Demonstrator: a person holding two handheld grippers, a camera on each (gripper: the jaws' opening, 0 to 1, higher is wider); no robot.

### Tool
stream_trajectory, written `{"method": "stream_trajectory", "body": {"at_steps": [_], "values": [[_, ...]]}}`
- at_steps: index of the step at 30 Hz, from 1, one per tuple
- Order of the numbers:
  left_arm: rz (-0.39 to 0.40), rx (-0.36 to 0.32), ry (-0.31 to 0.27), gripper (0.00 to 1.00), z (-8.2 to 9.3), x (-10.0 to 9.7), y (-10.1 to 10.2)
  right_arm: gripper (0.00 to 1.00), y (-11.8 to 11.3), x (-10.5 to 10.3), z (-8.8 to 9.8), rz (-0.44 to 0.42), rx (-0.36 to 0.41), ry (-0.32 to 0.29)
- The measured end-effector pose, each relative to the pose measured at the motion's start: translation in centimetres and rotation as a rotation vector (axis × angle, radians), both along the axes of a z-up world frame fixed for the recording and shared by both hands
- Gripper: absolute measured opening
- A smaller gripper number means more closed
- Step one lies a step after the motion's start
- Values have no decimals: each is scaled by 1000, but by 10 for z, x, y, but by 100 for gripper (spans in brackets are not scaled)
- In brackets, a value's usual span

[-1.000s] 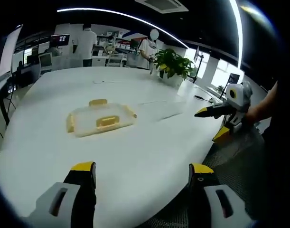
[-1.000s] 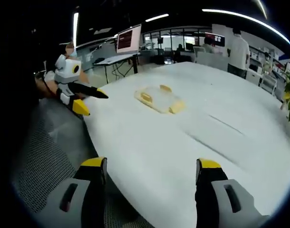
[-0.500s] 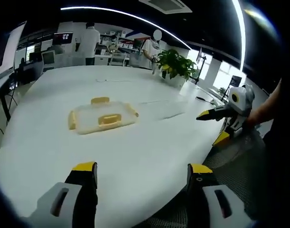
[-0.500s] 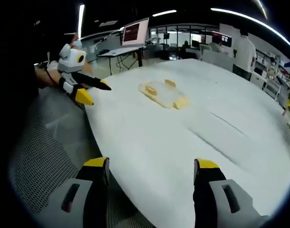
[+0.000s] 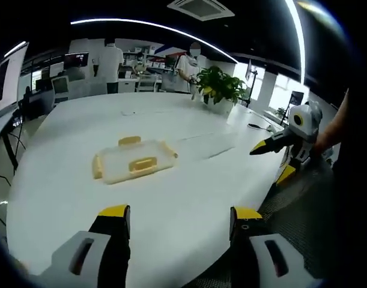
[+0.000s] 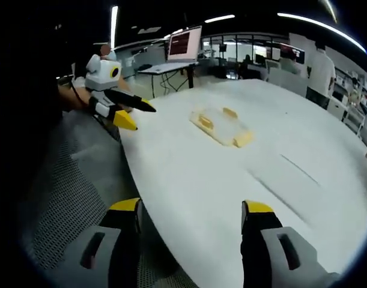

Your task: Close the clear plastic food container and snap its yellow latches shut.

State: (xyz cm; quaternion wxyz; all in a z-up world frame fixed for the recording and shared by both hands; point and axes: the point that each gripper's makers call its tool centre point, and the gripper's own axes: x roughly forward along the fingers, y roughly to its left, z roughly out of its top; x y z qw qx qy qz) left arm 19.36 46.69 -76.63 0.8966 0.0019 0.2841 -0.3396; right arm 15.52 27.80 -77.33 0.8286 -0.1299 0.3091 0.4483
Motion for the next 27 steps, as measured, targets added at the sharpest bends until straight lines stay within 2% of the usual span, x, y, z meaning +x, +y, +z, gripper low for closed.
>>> {"method": "stream_trajectory", "body": {"at_steps": [6, 7, 10, 12, 15, 19, 21, 27], "values": [[-32, 22, 8, 63, -1, 2, 2, 63, 6, 20, 9, -13, 18, -43], [-35, 28, 4, 63, -1, 6, 5, 62, 7, 27, 13, -30, 31, -58], [-32, 27, 4, 63, 0, 16, 13, 62, 14, 39, 20, -61, 90, -43], [-36, 19, -1, 59, 1, 24, 19, 61, 19, 45, 19, -57, 89, -48], [-69, 56, 9, 60, -4, 31, 23, 60, 28, 53, 24, -52, 103, -57], [-102, 64, 7, 58, -3, 42, 26, 58, 36, 64, 29, -45, 114, -74], [-122, 72, 13, 57, -5, 48, 27, 58, 40, 69, 30, -35, 125, -61], [-142, 66, 37, 56, -6, 68, 33, 56, 43, 89, 25, -15, 100, -85]]}}
